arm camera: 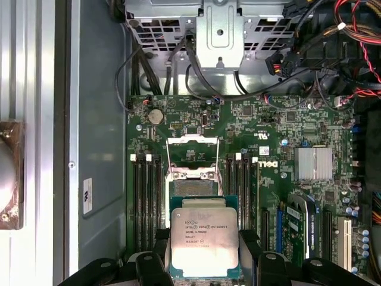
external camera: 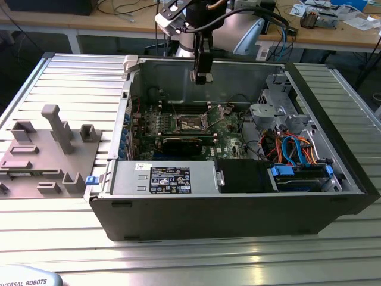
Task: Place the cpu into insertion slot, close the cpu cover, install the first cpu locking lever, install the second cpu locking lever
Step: 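Place the cpu into insertion slot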
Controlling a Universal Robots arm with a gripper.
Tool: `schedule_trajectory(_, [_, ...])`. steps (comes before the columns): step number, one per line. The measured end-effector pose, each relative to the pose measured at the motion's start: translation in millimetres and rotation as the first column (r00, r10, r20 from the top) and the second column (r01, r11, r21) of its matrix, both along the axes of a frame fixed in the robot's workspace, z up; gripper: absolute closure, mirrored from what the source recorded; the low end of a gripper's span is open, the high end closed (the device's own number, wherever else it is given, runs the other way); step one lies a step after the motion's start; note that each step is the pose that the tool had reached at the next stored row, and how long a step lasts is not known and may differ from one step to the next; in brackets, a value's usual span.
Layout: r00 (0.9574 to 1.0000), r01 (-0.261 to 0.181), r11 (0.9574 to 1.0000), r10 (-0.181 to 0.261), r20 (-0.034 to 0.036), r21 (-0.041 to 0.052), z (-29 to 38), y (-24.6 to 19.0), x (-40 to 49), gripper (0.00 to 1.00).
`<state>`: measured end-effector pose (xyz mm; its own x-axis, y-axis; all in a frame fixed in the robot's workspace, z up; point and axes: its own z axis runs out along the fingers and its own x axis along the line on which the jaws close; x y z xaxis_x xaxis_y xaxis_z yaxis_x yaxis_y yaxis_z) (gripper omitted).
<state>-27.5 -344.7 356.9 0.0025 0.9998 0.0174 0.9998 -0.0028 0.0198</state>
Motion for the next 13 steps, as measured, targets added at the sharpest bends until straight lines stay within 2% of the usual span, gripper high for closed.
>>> schedule_trajectory(13, [1.0000, 0.008, 1.0000, -0.008, 0.0000, 0.0000, 0.0, 0.0, 0.0, 0.46])
